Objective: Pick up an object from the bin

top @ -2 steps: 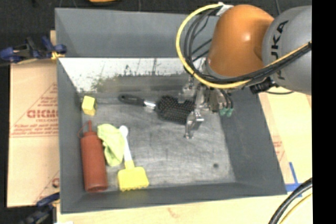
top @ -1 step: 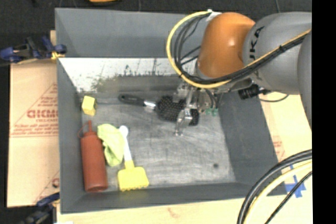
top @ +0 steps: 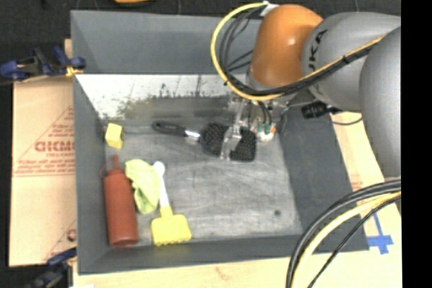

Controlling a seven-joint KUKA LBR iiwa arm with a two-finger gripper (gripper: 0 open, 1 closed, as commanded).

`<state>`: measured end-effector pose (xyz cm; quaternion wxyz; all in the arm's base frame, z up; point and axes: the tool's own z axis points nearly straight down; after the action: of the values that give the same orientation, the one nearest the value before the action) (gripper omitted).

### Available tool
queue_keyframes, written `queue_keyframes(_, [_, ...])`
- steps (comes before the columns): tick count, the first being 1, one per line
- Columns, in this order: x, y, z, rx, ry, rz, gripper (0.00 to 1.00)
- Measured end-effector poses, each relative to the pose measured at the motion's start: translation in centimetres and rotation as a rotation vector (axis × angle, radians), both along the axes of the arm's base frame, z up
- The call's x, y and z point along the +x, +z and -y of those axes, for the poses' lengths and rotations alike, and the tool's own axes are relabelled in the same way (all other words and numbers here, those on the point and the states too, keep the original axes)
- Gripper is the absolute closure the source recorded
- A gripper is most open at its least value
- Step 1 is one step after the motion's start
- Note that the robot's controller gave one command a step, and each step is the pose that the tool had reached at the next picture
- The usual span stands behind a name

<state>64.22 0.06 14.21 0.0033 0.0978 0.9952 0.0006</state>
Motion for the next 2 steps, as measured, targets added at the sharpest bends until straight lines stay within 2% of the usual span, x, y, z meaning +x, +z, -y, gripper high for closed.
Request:
queue_keyframes(1, [-0.8, 0.2, 1.4, 0.001, -0.045, -0.004, 0.0])
queue_keyframes(2, [0.1, -6.2, 1.7, 0.003, -0.266, 0.02, 0.0])
